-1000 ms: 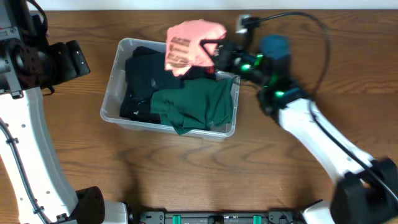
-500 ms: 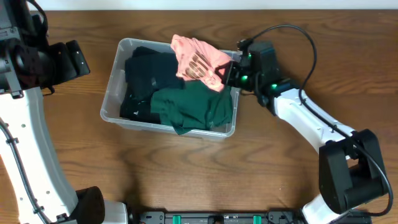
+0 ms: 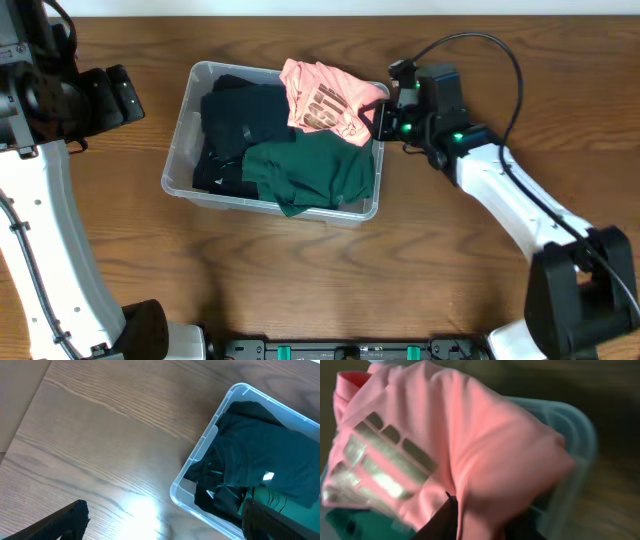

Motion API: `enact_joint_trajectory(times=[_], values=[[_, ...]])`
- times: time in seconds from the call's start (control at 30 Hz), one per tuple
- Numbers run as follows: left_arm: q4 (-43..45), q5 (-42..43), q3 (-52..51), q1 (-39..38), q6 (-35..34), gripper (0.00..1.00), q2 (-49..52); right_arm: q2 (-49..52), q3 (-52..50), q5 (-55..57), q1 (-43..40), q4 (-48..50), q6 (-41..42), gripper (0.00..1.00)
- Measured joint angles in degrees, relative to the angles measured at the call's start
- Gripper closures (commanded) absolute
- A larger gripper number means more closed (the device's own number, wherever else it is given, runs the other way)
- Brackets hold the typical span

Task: Pack container
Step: 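Lower the pink shirt into the bin and release it, then push the pink shirt down into the bin with the right gripper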

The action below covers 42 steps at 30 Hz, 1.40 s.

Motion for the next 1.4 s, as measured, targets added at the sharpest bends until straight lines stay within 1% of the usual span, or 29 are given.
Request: enact_joint_trajectory(times=[0.03, 0.07, 0.1, 0.13, 0.17, 0.23, 0.27, 0.37, 0.5, 0.6, 0.73, 0.8, 0.9, 1.1, 1.13, 1.17, 1.2, 1.23, 1.3, 1.33, 1.37, 1.4], values=[[0.0, 0.0, 0.0, 0.0, 0.0, 0.02, 0.0, -1.3, 0.0, 0.8, -0.2, -1.3, -0.5, 0.51], [0.0, 0.0, 0.0, 0.0, 0.0, 0.02, 0.0, -2.5, 0.0, 1.4, -0.3, -1.8, -0.9, 0.32], [0.0, 0.0, 0.0, 0.0, 0.0, 0.02, 0.0, -3.8, 0.0, 1.8, -0.6, -1.7, -1.5, 0.26], [0.0, 0.0, 0.0, 0.0, 0.0, 0.02, 0.0, -5.2, 0.0, 2.3, -0.7, -1.2, -2.3, 0.26], [0.0, 0.0, 0.0, 0.0, 0.0, 0.02, 0.0, -6.9, 0.0, 2.7, -0.9, -0.5, -3.0, 0.3], [0.0, 0.0, 0.0, 0.0, 0.0, 0.02, 0.0, -9.9, 0.0, 2.8, -1.1, 1.7, -4.1, 0.54], [0.0, 0.0, 0.0, 0.0, 0.0, 0.02, 0.0, -10.8, 0.0, 2.3, -1.1, 3.3, -4.2, 0.63], [0.0, 0.0, 0.0, 0.0, 0.0, 0.02, 0.0, -11.5, 0.3, -0.3, -0.5, 9.4, -2.8, 0.83], [0.0, 0.0, 0.0, 0.0, 0.0, 0.02, 0.0, -8.3, 0.5, -2.2, 2.8, 18.6, 0.0, 0.91], [0.0, 0.0, 0.0, 0.0, 0.0, 0.02, 0.0, -3.1, 0.7, -3.1, 5.8, 25.1, 2.8, 0.98], [0.0, 0.0, 0.0, 0.0, 0.0, 0.02, 0.0, 5.1, 0.7, -3.9, 8.0, 27.4, 6.5, 0.99], [0.0, 0.0, 0.0, 0.0, 0.0, 0.02, 0.0, 8.6, 0.7, -3.9, 8.2, 26.3, 7.4, 0.99], [0.0, 0.0, 0.0, 0.0, 0.0, 0.02, 0.0, 12.0, 0.7, -3.8, 8.2, 22.1, 7.6, 0.99], [0.0, 0.0, 0.0, 0.0, 0.0, 0.02, 0.0, 10.6, 2.3, -3.4, 8.1, 8.9, 3.4, 0.98], [0.0, 0.0, 0.0, 0.0, 0.0, 0.02, 0.0, 10.1, 2.3, -3.5, 8.1, 7.6, 2.4, 0.96], [0.0, 0.0, 0.0, 0.0, 0.0, 0.02, 0.0, 9.5, 2.3, -3.3, 8.1, 6.4, 1.7, 0.91], [0.0, 0.0, 0.0, 0.0, 0.0, 0.02, 0.0, 8.8, 2.3, -3.3, 8.1, 5.4, 0.9, 0.82], [0.0, 0.0, 0.0, 0.0, 0.0, 0.02, 0.0, 7.8, 2.0, -3.3, 8.1, 4.5, 0.4, 0.65], [0.0, 0.0, 0.0, 0.0, 0.0, 0.02, 0.0, 5.2, 1.4, -3.2, 8.1, 4.2, -0.9, 0.41], [0.0, 0.0, 0.0, 0.0, 0.0, 0.02, 0.0, 3.6, 1.1, -3.1, 8.0, 5.0, -1.3, 0.39], [0.0, 0.0, 0.0, 0.0, 0.0, 0.02, 0.0, 1.9, 0.7, -2.6, 8.0, 7.0, -1.8, 0.4], [0.0, 0.0, 0.0, 0.0, 0.0, 0.02, 0.0, 0.5, 0.6, -2.4, 7.9, 8.6, -2.0, 0.44]])
